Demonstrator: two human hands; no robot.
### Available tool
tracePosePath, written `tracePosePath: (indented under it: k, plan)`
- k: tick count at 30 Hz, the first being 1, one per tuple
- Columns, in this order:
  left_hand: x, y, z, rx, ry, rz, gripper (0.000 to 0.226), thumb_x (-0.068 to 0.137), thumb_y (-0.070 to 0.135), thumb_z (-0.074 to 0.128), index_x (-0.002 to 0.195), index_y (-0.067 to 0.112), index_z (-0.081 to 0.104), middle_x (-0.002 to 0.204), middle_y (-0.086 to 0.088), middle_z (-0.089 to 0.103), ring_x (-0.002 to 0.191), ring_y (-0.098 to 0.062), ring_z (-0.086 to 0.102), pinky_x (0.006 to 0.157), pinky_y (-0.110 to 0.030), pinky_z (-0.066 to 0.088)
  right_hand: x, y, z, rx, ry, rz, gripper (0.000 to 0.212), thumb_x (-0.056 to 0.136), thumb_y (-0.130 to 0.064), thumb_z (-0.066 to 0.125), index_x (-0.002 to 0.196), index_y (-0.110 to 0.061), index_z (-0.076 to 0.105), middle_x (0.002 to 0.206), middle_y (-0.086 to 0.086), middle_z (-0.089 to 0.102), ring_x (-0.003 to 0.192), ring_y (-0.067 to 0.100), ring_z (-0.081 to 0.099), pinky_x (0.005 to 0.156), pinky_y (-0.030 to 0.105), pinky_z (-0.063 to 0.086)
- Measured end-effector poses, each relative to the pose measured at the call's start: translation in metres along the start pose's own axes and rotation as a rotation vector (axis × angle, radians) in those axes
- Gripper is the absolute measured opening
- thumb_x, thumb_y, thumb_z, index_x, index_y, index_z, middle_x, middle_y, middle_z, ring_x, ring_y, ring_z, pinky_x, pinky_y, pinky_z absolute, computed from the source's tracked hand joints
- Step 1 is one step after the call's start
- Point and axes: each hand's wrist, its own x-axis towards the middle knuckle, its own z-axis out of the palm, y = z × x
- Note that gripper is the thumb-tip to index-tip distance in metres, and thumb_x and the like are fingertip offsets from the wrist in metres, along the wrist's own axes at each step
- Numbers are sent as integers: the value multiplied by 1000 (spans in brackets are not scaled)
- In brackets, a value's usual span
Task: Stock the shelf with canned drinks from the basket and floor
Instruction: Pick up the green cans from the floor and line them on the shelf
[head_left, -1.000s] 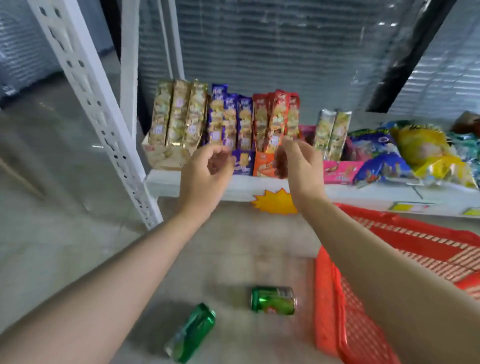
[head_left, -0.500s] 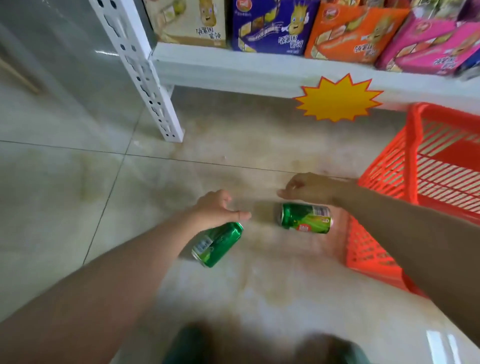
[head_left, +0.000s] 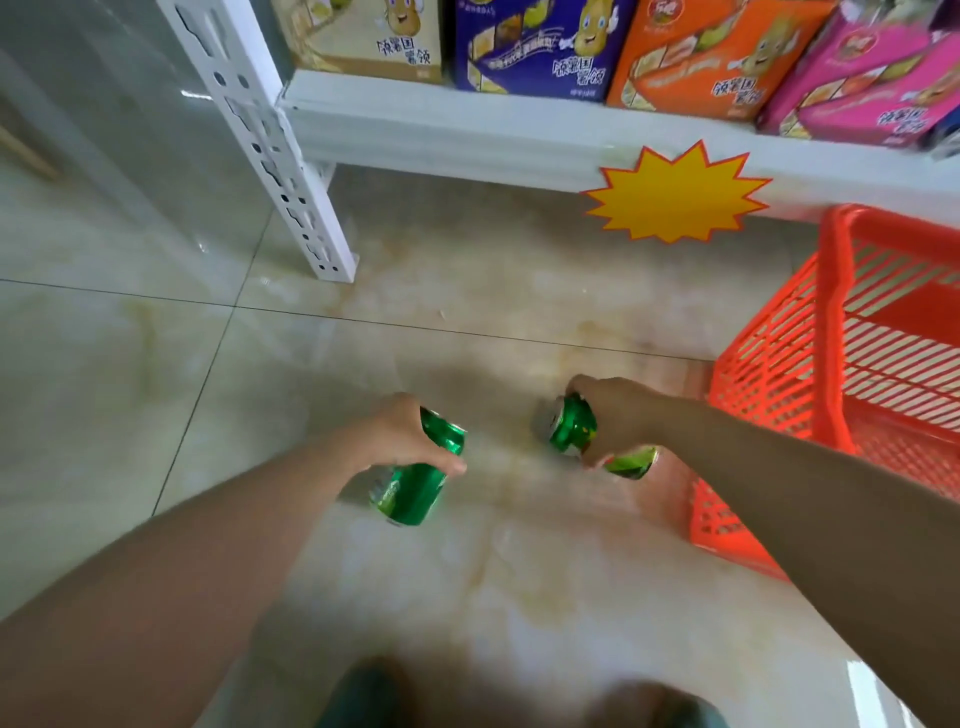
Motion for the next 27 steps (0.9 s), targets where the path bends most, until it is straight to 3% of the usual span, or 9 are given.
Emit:
tracePosePath:
  k: [2, 5, 11, 13, 16, 20, 24, 25, 27]
  plan:
    - [-11, 4, -17, -183, 32, 85, 47, 52, 37, 89, 90, 18, 70, 87, -1, 73, 86, -18, 69, 76, -29, 53, -10, -3, -18, 134, -4, -20, 81, 64, -36, 87, 130, -20, 44, 117, 2, 55, 101, 23, 54, 85, 34, 51]
    - [-28, 15, -46, -409, 90, 162, 55, 49, 32, 87, 99, 17, 70, 93, -2, 75, 93, -19, 70, 83, -30, 54, -29, -8, -49, 410, 55, -55, 76, 64, -32, 89, 128, -23, 48, 117, -1, 56, 105, 21, 57, 88, 34, 52]
    - [-69, 60, -104, -484, 249, 291, 62, 42, 46, 85, 97, 21, 71, 91, 4, 75, 92, -13, 69, 86, -29, 50, -74, -17, -113, 936, 244, -169, 56, 69, -17, 88, 116, -24, 58, 116, 8, 68, 106, 25, 67, 94, 43, 55]
    - [-85, 82, -119, -510, 272, 346, 62, 42, 48, 87, 97, 22, 72, 94, 3, 75, 95, -16, 68, 95, -36, 48, -93, -20, -133, 1035, 305, -208, 58, 64, -20, 90, 113, -25, 59, 117, 10, 69, 107, 26, 68, 95, 43, 54]
    - [-112, 116, -141, -501, 295, 463, 76, 38, 54, 88, 105, 24, 70, 103, 4, 74, 102, -17, 67, 102, -44, 45, -126, -22, -163, 1092, 371, -282, 72, 55, -27, 91, 118, -22, 57, 111, 7, 70, 102, 23, 70, 96, 44, 54]
    - [-160, 179, -170, -409, 304, 622, 78, 36, 60, 86, 106, 30, 68, 105, 7, 73, 104, -15, 66, 100, -44, 46, -176, -10, -199, 1115, 427, -444, 60, 70, -21, 86, 122, -17, 56, 105, 4, 71, 96, 19, 70, 95, 45, 54]
    - [-203, 233, -197, -385, 328, 774, 83, 35, 59, 88, 109, 27, 67, 108, 2, 72, 105, -19, 66, 98, -46, 47, -222, 7, -237, 1122, 544, -525, 115, 54, -42, 93, 148, -10, 34, 126, 11, 64, 110, 23, 67, 101, 49, 50]
    - [-214, 247, -202, -372, 327, 815, 83, 35, 58, 88, 109, 26, 67, 108, 1, 72, 104, -19, 67, 97, -44, 47, -237, 12, -248, 1114, 572, -548, 115, 53, -43, 94, 148, -11, 36, 129, 13, 63, 111, 23, 66, 99, 45, 52]
    - [-236, 271, -212, -340, 331, 891, 80, 37, 57, 88, 109, 28, 68, 109, 1, 72, 104, -17, 67, 95, -40, 48, -269, 21, -267, 1103, 610, -612, 88, 61, -30, 89, 138, -12, 49, 116, 9, 69, 102, 17, 68, 85, 30, 56]
